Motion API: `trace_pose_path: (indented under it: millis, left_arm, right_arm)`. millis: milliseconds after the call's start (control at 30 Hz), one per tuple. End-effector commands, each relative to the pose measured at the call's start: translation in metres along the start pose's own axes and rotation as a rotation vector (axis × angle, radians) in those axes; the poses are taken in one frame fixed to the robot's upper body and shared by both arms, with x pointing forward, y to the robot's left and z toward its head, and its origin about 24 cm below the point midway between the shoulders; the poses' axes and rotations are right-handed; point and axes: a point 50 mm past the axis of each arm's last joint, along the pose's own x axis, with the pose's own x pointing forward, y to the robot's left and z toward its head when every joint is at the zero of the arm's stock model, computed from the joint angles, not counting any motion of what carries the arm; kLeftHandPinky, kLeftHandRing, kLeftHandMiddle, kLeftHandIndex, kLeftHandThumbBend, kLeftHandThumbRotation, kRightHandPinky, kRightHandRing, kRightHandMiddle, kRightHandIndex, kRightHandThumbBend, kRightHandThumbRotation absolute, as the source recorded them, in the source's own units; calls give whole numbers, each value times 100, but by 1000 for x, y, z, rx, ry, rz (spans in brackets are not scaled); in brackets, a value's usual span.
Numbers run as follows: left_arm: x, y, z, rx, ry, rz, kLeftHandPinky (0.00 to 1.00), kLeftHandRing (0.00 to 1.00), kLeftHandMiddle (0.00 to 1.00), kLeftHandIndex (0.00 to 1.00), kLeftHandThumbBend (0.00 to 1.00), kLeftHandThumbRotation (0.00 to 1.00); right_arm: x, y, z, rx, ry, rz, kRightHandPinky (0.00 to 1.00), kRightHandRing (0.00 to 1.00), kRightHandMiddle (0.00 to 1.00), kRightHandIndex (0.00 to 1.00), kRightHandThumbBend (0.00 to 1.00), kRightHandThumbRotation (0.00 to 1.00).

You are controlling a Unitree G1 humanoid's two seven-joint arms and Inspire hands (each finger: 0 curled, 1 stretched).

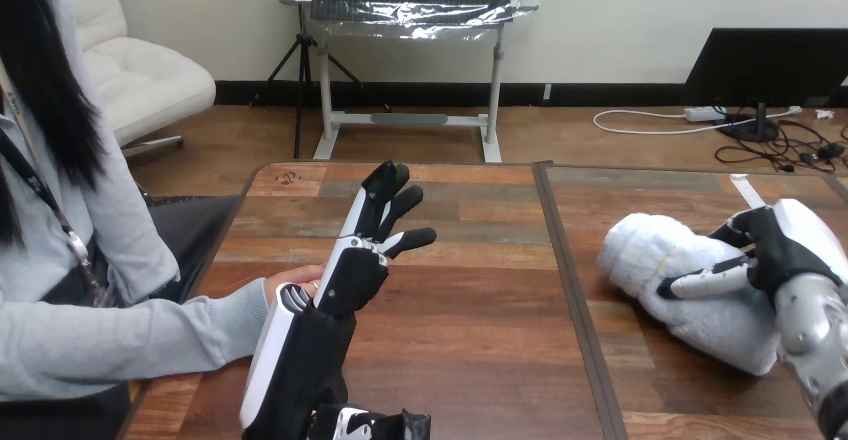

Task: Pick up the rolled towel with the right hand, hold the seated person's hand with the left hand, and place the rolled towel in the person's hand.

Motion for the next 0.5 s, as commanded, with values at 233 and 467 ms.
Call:
trace_pose_path:
  millis: [233, 467]
  left_arm:
    - [13, 3, 5, 14, -71, 10, 81, 93, 97, 98, 100, 81]
    - [13, 4, 4, 17, -62, 9, 81, 93, 98, 98, 100, 81]
  right_arm:
    - [0, -8, 11, 108, -73, -135, 51, 54, 54, 47, 87, 0]
    - [-1, -10, 14, 132, -119, -183, 46, 50, 50, 47, 87, 0]
